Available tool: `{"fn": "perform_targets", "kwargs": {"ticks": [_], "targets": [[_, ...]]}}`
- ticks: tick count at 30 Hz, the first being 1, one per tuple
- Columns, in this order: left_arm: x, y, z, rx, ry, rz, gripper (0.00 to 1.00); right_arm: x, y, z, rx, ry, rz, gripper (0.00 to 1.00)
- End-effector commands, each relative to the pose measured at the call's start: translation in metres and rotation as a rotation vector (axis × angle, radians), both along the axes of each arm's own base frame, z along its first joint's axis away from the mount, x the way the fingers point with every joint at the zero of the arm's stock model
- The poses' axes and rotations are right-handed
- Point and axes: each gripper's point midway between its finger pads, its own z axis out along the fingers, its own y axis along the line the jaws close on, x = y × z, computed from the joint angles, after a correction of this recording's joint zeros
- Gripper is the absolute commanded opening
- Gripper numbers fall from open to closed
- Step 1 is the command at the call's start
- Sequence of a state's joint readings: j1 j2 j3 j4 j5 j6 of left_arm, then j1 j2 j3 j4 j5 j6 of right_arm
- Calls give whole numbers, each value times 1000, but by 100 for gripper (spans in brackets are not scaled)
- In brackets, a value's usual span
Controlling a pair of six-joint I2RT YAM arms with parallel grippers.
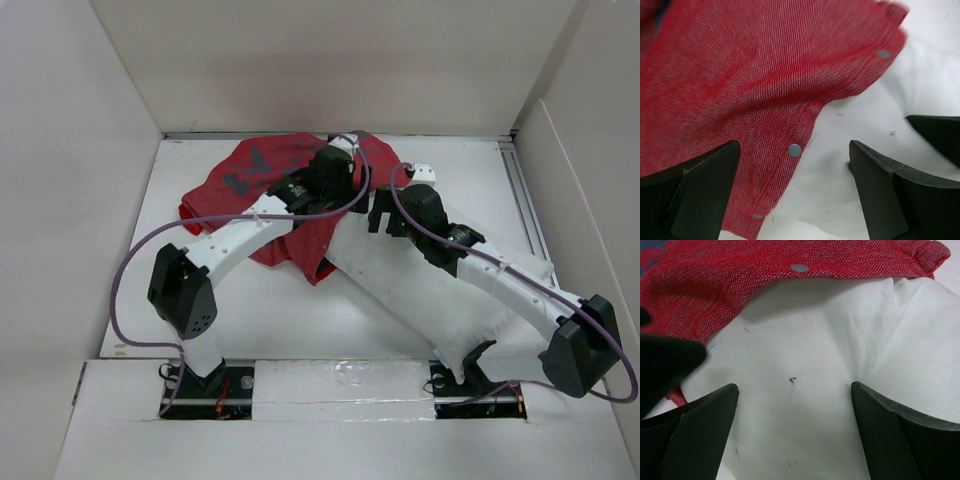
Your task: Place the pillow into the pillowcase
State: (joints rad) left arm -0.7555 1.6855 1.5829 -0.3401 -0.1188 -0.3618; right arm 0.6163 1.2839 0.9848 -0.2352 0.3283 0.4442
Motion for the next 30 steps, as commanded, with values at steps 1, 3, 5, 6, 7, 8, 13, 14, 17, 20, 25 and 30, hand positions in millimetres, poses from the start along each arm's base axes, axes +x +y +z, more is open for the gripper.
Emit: {"fn": "perform_targets", "kwargs": {"ticks": [1, 3, 5, 6, 7, 8, 13, 14, 17, 20, 25, 30], "targets": [[8, -16, -20, 12, -17, -72, 87, -6, -6, -9, -28, 24, -20, 100], [16, -18, -30, 35, -12, -50, 87, -5, -4, -10, -5, 27, 0, 100], [24, -19, -54, 86, 23, -31, 87, -2, -4, -7, 7, 19, -1, 100], [29, -22, -50, 88, 15, -21, 85, -2, -2, -7, 12, 22, 8, 100], [33, -22, -54, 99, 24, -4, 81, -1, -2, -6, 17, 14, 8, 100], [36, -20, -63, 125, 35, 12, 77, -2, 0, -6, 14, 16, 23, 100], [43, -16, -45, 102, 1, 70, 56, -3, 14, -25, 26, 49, 86, 98], [41, -14, -43, 101, 0, 70, 53, -2, 16, -30, 26, 58, 94, 95], [38, -12, -23, 63, -28, 77, 41, 2, 21, -47, 23, 87, 96, 75], [33, -11, -7, 23, -52, 62, 38, 7, 23, -54, 20, 98, 81, 48], [30, -11, 2, 4, -64, 54, 32, 10, 21, -55, 28, 96, 49, 0], [24, -16, 24, -41, -64, 26, 0, 24, 25, -31, 98, -1, 96, 0]]}}
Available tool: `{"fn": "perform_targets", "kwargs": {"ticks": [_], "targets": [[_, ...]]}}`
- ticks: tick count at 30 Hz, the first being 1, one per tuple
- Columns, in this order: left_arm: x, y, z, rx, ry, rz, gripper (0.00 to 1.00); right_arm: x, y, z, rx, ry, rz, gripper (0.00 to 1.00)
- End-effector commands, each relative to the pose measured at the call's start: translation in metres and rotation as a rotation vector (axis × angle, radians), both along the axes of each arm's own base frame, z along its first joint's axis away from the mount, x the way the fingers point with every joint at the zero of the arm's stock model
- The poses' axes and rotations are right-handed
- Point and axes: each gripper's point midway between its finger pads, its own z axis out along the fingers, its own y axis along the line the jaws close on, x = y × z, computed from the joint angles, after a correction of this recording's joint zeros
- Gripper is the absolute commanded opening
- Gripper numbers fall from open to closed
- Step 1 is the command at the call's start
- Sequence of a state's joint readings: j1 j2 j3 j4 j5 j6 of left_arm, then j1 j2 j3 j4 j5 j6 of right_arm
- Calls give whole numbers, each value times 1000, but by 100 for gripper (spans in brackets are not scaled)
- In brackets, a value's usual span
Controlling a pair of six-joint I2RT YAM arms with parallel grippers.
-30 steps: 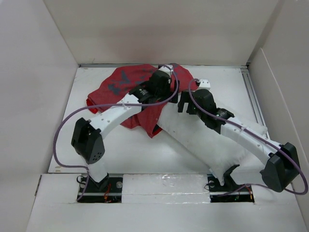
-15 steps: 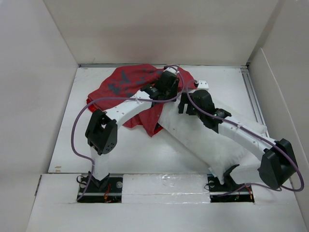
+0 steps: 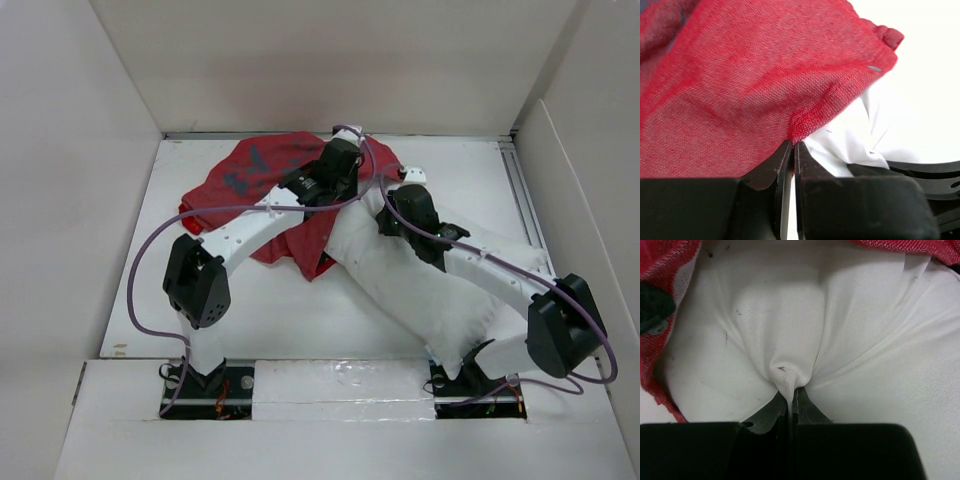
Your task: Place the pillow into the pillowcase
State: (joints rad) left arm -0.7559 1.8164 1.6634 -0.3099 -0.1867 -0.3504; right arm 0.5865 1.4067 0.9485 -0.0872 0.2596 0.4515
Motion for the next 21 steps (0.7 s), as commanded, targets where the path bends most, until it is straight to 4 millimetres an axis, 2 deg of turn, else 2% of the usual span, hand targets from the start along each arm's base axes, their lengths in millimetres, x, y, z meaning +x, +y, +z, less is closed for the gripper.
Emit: {"fn": "perform_targets", "kwargs": {"ticks": [1, 2, 3, 4, 6, 7, 8, 9, 11, 12, 13, 14, 15, 16, 17, 18, 19, 20, 21], "targets": [[-5, -5, 53, -100, -61, -26, 0, -2, 13, 5, 97, -20, 109, 0], [-7, -5, 57, -103, -68, -39, 0, -1, 19, 10, 117, -50, 171, 0], [-10, -14, 68, -121, -92, -67, 0, 1, 33, 37, 200, -125, 270, 0], [-7, -16, 90, -146, -131, -72, 0, 1, 35, 48, 228, -151, 300, 0], [-4, -25, 92, -120, -117, -87, 0, 5, 28, 86, 257, -239, 290, 0], [-1, -24, 91, -105, -112, -74, 0, 6, 27, 86, 254, -242, 280, 0], [2, -24, 87, -88, -103, -62, 0, 11, 22, 102, 271, -271, 264, 0], [6, -24, 76, -63, -86, -52, 0, 12, 18, 108, 272, -280, 255, 0], [4, -23, 74, -55, -77, -52, 0, 15, 14, 116, 283, -285, 269, 0], [1, -25, 66, -52, -55, -72, 0, 13, 16, 117, 288, -282, 285, 0], [-5, -32, 79, -102, -74, -113, 0, 15, 14, 123, 295, -294, 290, 0], [-13, -39, 83, -119, -78, -145, 0, 12, 15, 124, 299, -292, 326, 0], [-23, -49, 82, -118, -76, -184, 0, 10, 20, 136, 317, -320, 364, 0], [-29, -57, 95, -145, -90, -214, 0, 10, 20, 142, 338, -335, 385, 0], [-35, -62, 97, -142, -74, -238, 0, 7, 28, 162, 374, -395, 436, 0], [-40, -70, 122, -181, -101, -267, 0, 6, 23, 180, 390, -428, 427, 0], [-48, -81, 125, -187, -98, -297, 0, 3, 20, 199, 395, -474, 419, 0], [-54, -83, 134, -195, -105, -308, 0, 1, 17, 212, 397, -498, 409, 0], [-57, -89, 151, -222, -133, -321, 0, 4, 7, 227, 393, -530, 370, 0]]}}
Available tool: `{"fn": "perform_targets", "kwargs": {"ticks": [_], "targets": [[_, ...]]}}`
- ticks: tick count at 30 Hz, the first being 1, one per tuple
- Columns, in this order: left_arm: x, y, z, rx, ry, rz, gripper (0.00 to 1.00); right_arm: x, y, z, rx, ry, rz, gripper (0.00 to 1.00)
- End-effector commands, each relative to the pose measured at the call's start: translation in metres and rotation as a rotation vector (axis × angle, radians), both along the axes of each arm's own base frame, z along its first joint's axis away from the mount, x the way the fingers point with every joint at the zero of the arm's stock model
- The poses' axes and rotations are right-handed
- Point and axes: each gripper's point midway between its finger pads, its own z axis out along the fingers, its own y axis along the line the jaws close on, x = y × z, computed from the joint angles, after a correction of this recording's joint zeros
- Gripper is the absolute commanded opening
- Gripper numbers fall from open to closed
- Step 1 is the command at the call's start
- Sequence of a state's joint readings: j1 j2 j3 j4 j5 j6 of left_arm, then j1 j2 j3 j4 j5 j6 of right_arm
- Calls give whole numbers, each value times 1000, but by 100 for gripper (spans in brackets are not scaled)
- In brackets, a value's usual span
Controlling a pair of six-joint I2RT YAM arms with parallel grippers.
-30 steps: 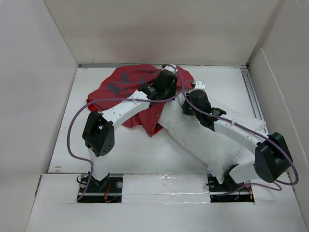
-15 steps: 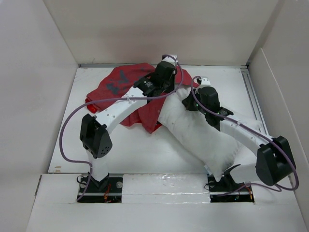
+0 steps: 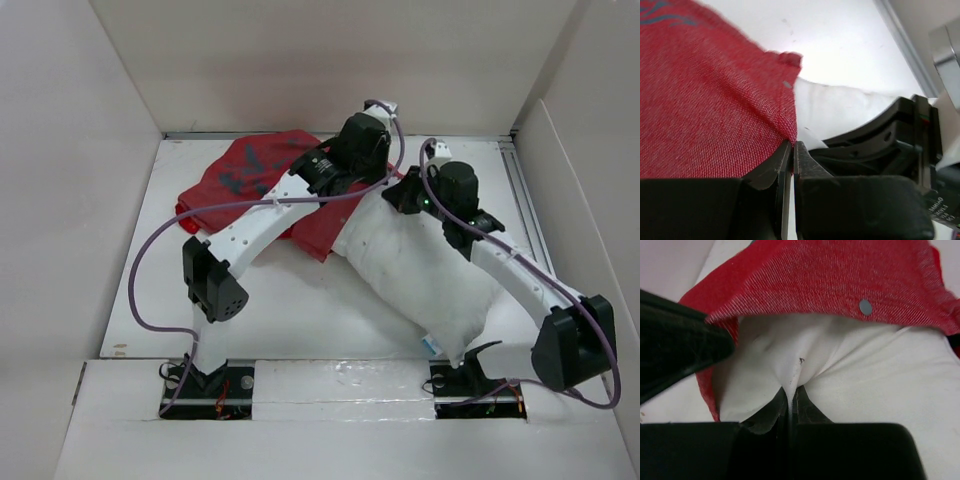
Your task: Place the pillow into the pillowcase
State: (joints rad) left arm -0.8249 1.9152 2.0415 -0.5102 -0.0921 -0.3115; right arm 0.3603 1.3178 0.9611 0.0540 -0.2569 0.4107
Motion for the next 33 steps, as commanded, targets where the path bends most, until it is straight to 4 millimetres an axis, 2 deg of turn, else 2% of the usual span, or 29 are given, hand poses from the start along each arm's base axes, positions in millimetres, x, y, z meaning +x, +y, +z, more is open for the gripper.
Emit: {"fn": "perform_targets", "kwargs": {"ticks": [1, 5, 6, 7, 8, 9, 10, 11, 12, 13, 14, 15, 16, 17, 18, 20, 22, 23, 24, 25, 26, 27, 28, 29, 30, 31, 32, 33], "targets": [[-43, -38, 82, -169, -91, -163, 0, -10, -3, 181, 194, -443, 33, 0], [-64, -43, 104, -205, -114, -206, 0, -10, -44, 214, 208, -503, -150, 0], [-66, -38, 113, -216, -129, -198, 0, -5, -50, 207, 200, -485, -190, 0], [-67, -39, 101, -202, -111, -206, 0, 0, -57, 201, 194, -475, -241, 0], [-68, -38, 97, -199, -109, -206, 0, 10, -52, 175, 170, -420, -247, 0], [-72, -37, 105, -240, -114, -212, 0, 18, -47, 157, 172, -370, -257, 0], [-75, -38, 99, -240, -106, -226, 0, 26, -40, 137, 163, -321, -283, 0], [-77, -40, 78, -224, -64, -231, 0, 32, -32, 106, 139, -256, -290, 0], [-79, -41, 73, -229, -52, -235, 0, 43, -22, 69, 125, -175, -304, 0], [-82, -43, 71, -248, -46, -248, 0, 47, -15, 56, 137, -163, -316, 0], [-84, -45, 48, -230, 0, -245, 0, 47, -3, 42, 153, -147, -316, 0], [-86, -45, 44, -242, 10, -249, 0, 45, 3, 5, 146, -93, -311, 0], [-98, -47, 44, -264, 26, -282, 0, 44, 9, -3, 188, -85, -320, 0], [-100, -51, 49, -309, 11, -301, 0, 44, 14, -10, 196, -85, -351, 0], [-106, -50, 27, -307, 55, -306, 0, 48, 16, -15, 185, -65, -381, 0], [-108, -44, 33, -337, 28, -290, 0, 52, 16, -58, 81, 53, -456, 0], [-99, -35, 22, -310, 26, -218, 0, 60, 18, -66, 47, 81, -470, 0], [-88, -24, 22, -284, 0, -136, 0, 59, 20, -66, 70, 93, -469, 0], [-81, -8, 15, -249, 8, -85, 0, 59, 15, -66, 92, 85, -481, 0], [-69, 17, 13, -256, 13, -15, 0, 49, 4, -70, 151, 79, -476, 0], [-69, 15, 16, -270, 10, -29, 0, 49, 4, -70, 151, 79, -476, 0], [-67, 25, 5, -257, 20, -11, 0, 52, 3, -54, 236, 36, -432, 0], [-66, 32, 8, -275, 18, 8, 0, 45, 0, -64, 252, 40, -398, 0], [-62, 45, 16, -287, -3, 39, 0, 45, 2, -58, 285, 20, -351, 1], [-60, 52, 19, -281, -17, 68, 0, 46, 6, -39, 342, -41, -291, 9], [-53, 71, 15, -230, -35, 166, 9, 39, 13, -35, 366, -40, -184, 43], [-49, 74, 20, -238, -43, 175, 25, 37, 15, -30, 376, -49, -151, 66], [-43, 93, 9, -171, -49, 266, 41, 33, 16, -20, 378, -74, -125, 74]]}}
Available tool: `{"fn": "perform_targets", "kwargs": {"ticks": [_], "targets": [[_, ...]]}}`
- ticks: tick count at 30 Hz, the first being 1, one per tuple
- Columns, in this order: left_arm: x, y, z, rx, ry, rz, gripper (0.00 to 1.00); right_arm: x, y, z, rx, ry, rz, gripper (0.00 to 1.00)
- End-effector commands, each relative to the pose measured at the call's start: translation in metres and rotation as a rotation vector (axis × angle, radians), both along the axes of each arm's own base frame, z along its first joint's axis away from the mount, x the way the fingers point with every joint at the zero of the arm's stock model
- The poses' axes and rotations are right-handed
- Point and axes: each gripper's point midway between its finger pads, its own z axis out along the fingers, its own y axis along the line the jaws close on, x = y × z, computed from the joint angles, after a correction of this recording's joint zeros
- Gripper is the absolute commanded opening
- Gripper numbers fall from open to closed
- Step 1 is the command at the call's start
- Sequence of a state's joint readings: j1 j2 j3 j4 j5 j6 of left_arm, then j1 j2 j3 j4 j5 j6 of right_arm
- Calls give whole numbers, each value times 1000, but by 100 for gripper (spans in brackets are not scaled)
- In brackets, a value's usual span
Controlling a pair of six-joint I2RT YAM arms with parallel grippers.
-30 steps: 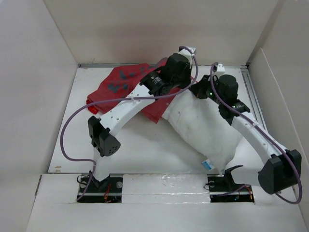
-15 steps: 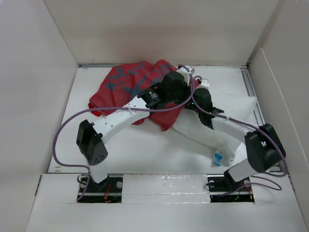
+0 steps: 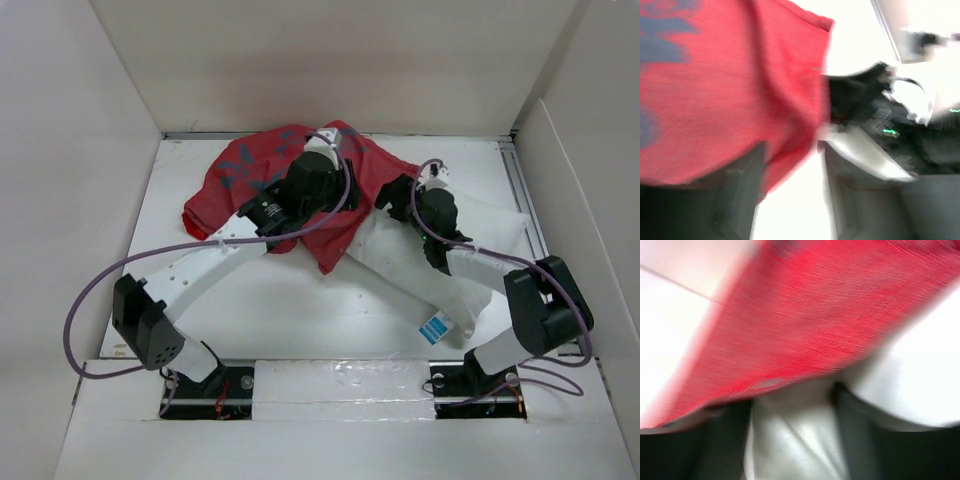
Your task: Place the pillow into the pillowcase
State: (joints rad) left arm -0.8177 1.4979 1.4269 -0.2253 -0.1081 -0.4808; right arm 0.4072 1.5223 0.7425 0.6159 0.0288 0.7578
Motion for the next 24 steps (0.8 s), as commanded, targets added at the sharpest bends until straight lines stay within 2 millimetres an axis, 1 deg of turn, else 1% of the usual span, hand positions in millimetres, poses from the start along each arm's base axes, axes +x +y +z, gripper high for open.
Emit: {"fn": "perform_targets", "kwargs": {"ticks": [1, 2, 3, 4, 5, 6, 7, 8, 9, 10, 11, 12, 13, 14, 15, 17, 18, 19, 20, 21, 22, 23, 24], "targets": [[14, 45, 26, 32, -74, 222, 52, -15, 9, 29, 56, -100, 157, 81], [16, 54, 23, 60, -76, 263, 70, -20, 4, 43, 39, -124, 141, 89], [15, 62, 17, 87, -70, 284, 72, -20, -1, 46, -12, -135, 128, 91], [13, 66, 15, 93, -72, 294, 72, -24, -8, 33, -61, -63, 112, 95], [9, 68, -1, 118, -49, 282, 72, -19, -17, 41, -100, -52, 60, 95], [6, 68, -11, 132, -30, 267, 71, -23, -21, 47, -136, -37, 35, 95], [1, 63, -14, 110, -24, 233, 71, -24, -27, 44, -194, -8, 0, 95], [-6, 63, -31, 120, 0, 207, 71, -33, -38, 19, -289, 108, -64, 100], [-9, 59, -42, 119, 17, 180, 71, -34, -43, 32, -313, 119, -102, 100], [-13, 56, -47, 104, 22, 155, 71, -40, -49, 24, -359, 166, -132, 100], [-18, 43, -43, 42, 12, 93, 71, -50, -55, 16, -391, 214, -150, 100], [-25, 41, -67, 53, 42, 62, 71, -55, -56, 17, -408, 213, -166, 100], [-28, 39, -70, 33, 38, 41, 71, -61, -62, 19, -412, 214, -175, 100], [-28, 28, -66, -18, 15, 5, 71, -67, -60, 17, -426, 212, -159, 100], [-31, 29, -81, -11, 27, -3, 73, -71, -62, 16, -434, 210, -156, 100], [-32, 23, -87, -31, 24, -28, 76, -77, -66, 11, -449, 217, -151, 100], [-31, 15, -82, -68, 15, -49, 78, -80, -64, 11, -464, 209, -137, 100], [-30, 14, -87, -66, 17, -49, 82, -80, -65, 8, -465, 210, -136, 100], [-29, 11, -86, -76, 13, -58, 84, -81, -62, 3, -467, 221, -120, 100], [-27, 9, -93, -73, 16, -58, 86, -78, -62, 0, -472, 224, -110, 100], [-25, 9, -91, -69, -4, -55, 93, -78, -56, -2, -474, 224, -80, 100], [-26, 4, -95, -66, 0, -66, 94, -77, -54, -10, -482, 244, -68, 100], [-28, 1, -103, -37, -1, -72, 95, -75, -51, -11, -476, 240, -60, 100]]}}
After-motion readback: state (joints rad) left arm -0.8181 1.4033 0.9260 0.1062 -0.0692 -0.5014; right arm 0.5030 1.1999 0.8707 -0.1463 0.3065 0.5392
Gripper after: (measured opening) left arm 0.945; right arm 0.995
